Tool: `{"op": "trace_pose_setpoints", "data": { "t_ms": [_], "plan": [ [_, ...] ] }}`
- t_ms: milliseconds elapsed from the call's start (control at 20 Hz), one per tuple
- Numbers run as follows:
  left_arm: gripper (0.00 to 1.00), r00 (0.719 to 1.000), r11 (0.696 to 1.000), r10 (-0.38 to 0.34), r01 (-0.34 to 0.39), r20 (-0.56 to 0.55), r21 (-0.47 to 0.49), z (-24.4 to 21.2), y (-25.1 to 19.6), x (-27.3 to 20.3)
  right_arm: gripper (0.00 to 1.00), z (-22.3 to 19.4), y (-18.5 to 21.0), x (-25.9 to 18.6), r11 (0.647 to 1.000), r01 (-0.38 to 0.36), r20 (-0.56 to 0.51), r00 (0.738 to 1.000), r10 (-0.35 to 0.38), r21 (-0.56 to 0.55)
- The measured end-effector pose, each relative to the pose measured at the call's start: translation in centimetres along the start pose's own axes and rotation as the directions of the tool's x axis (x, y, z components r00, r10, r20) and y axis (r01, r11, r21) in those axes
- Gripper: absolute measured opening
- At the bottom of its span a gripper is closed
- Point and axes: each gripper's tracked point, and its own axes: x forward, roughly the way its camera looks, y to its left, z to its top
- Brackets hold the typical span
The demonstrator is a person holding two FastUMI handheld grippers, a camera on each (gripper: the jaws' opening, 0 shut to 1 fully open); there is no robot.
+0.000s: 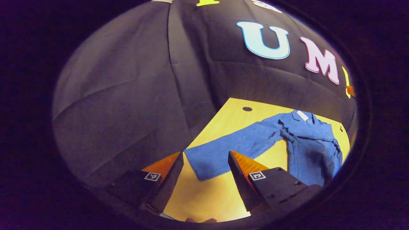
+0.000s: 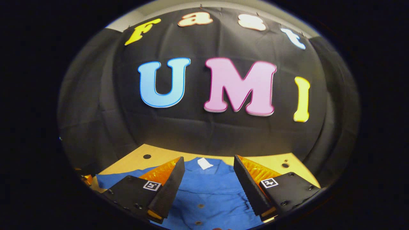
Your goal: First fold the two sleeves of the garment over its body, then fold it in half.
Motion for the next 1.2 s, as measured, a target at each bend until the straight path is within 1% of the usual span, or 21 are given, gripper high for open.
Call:
{"op": "trace_pose_setpoints", "data": {
  "t_ms": [50, 100, 150, 200, 300, 400, 450, 550, 600, 650, 750, 850, 900, 950, 1100, 1150, 1200],
  "plan": [
    [0.83, 0.999, 1.0, 0.014, -0.014, -0.034, -0.008, -0.5, 0.3, 1.2, 0.84, 1.7, -0.7, -1.7, 0.999, 0.008, 0.062, 0.998, -0.005, -0.041],
    [0.83, 0.997, 0.999, 0.022, -0.024, -0.071, -0.024, -0.8, 0.4, 2.3, 0.84, 3.0, -1.6, -3.7, 0.997, 0.029, 0.099, 0.995, -0.022, -0.073],
    [0.83, 0.995, 0.998, 0.028, -0.032, -0.097, -0.047, -1.1, 0.6, 3.1, 0.86, 4.3, -2.2, -5.6, 0.994, 0.048, 0.131, 0.991, -0.034, -0.102],
    [0.83, 0.992, 0.996, 0.028, -0.037, -0.121, -0.075, -1.1, 0.5, 3.7, 0.9, 5.1, -2.6, -7.3, 0.99, 0.061, 0.149, 0.988, -0.041, -0.128],
    [0.83, 0.985, 0.99, 0.023, -0.046, -0.169, -0.133, -1.8, 0.4, 4.8, 0.92, 6.5, -3.4, -9.6, 0.986, 0.084, 0.151, 0.987, -0.061, -0.145],
    [0.83, 0.973, 0.98, 0.043, -0.086, -0.228, -0.179, -2.8, 1.1, 5.2, 0.92, 6.9, -4.2, -11.0, 0.99, 0.099, 0.124, 0.989, -0.085, -0.105],
    [0.83, 0.966, 0.975, 0.036, -0.091, -0.257, -0.205, -3.6, 0.7, 5.8, 0.99, 7.3, -4.3, -11.6, 0.992, 0.1, 0.121, 0.989, -0.089, -0.079],
    [0.83, 0.952, 0.963, 0.016, -0.097, -0.307, -0.25, -4.8, 0.5, 5.9, 1.0, 8.6, -4.4, -12.5, 0.991, 0.111, 0.141, 0.985, -0.1, -0.074],
    [0.83, 0.959, 0.967, 0.03, -0.1, -0.283, -0.235, -4.4, 0.7, 6.2, 0.99, 8.8, -4.3, -12.8, 0.99, 0.113, 0.145, 0.984, -0.1, -0.085],
    [0.84, 0.956, 0.969, 0.021, -0.092, -0.293, -0.231, -4.4, 0.1, 6.2, 0.99, 9.0, -4.3, -12.9, 0.989, 0.113, 0.144, 0.985, -0.099, -0.09],
    [0.83, 0.953, 0.979, 0.038, -0.096, -0.299, -0.181, -4.4, 0.0, 6.5, 0.99, 8.9, -3.9, -12.9, 0.993, 0.095, 0.126, 0.988, -0.086, -0.067],
    [0.82, 0.957, 0.983, 0.031, -0.081, -0.287, -0.165, -3.6, -0.6, 6.7, 0.99, 8.5, -3.7, -12.6, 0.996, 0.081, 0.106, 0.991, -0.076, -0.042],
    [0.73, 0.957, 0.984, 0.038, -0.086, -0.287, -0.156, -3.4, -0.7, 6.7, 0.99, 8.2, -3.7, -12.3, 0.997, 0.075, 0.099, 0.993, -0.071, -0.036],
    [0.7, 0.959, 0.986, 0.019, -0.064, -0.283, -0.151, -3.2, -1.2, 6.4, 0.99, 8.0, -3.6, -11.7, 0.997, 0.062, 0.091, 0.994, -0.059, -0.034],
    [0.32, 0.953, 0.991, 0.007, -0.048, -0.303, -0.128, -3.1, -3.2, 8.0, 1.0, 7.2, -3.9, -10.0, 0.998, 0.042, 0.07, 0.997, -0.039, -0.051],
    [0.26, 0.952, 0.991, 0.012, -0.052, -0.306, -0.121, -2.8, -3.2, 8.1, 1.0, 7.1, -4.2, -9.4, 0.998, 0.041, 0.07, 0.997, -0.038, -0.045],
    [0.08, 0.953, 0.992, 0.011, -0.049, -0.303, -0.119, -2.7, -3.4, 8.5, 0.99, 7.0, -4.3, -8.8, 0.999, 0.035, 0.068, 0.997, -0.033, -0.037]
  ]
}}
